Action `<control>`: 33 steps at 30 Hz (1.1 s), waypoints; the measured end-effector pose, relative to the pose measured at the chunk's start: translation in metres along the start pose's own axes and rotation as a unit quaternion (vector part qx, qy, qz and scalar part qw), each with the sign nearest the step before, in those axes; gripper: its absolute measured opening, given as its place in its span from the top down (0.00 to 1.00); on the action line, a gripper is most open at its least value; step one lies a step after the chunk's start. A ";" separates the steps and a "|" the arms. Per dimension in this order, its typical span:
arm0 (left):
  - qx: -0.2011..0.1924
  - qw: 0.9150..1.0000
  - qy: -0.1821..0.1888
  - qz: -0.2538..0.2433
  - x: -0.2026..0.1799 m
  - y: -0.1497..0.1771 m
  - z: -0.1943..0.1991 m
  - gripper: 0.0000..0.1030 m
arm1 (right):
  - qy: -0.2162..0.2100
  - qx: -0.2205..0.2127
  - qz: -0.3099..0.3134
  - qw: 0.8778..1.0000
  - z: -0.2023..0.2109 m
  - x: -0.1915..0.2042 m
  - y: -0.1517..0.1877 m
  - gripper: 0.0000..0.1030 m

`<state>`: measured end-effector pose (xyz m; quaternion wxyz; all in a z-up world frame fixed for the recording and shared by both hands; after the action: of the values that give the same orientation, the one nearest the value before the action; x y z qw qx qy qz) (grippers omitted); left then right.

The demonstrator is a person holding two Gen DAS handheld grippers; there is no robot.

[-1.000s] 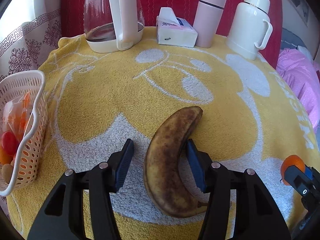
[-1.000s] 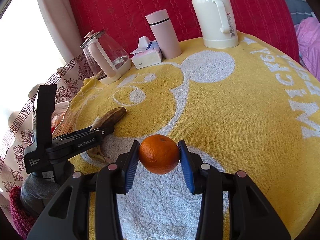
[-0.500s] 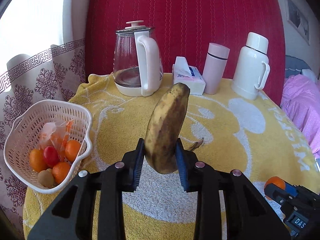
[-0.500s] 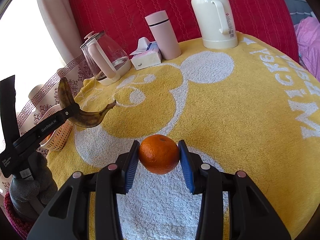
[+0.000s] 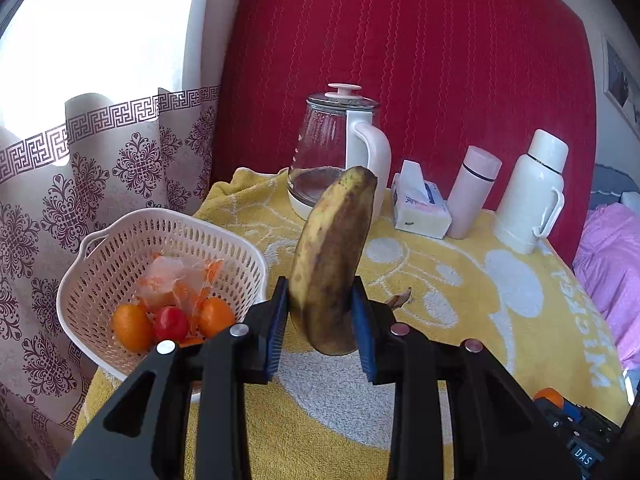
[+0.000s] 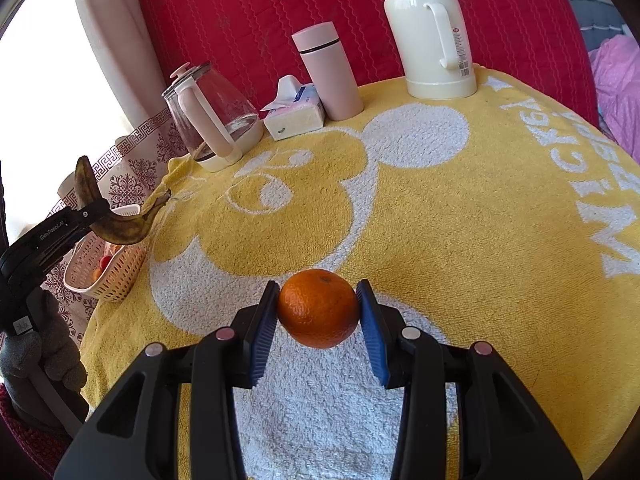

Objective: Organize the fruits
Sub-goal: 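Carry the banana over the white basket and lower it with the left gripper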

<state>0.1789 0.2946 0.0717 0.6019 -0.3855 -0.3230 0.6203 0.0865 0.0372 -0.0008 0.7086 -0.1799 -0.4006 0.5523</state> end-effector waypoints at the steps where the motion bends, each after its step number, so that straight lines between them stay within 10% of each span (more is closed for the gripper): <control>1: -0.003 1.000 -0.006 0.004 0.005 -0.002 0.001 0.70 | 0.000 0.000 0.000 1.000 0.000 0.000 0.000 0.61; 33: -0.015 0.990 -0.121 0.070 0.100 -0.014 -0.004 0.70 | 0.002 0.006 0.007 1.000 -0.004 0.003 0.004 0.61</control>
<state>0.1920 0.3953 0.0730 0.5071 -0.3383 -0.3752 0.6983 0.0875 0.0424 -0.0052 0.7067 -0.1793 -0.3946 0.5593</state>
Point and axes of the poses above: each gripper's, at about its wrist camera, not at the fingertips, and z roughly against the way its jaws point, x to its left, y to its underside, the point moved 6 cm from there along -z, roughly the way its jaws point, and after that the axes turned 2 degrees about -y, right-handed, at the moved point
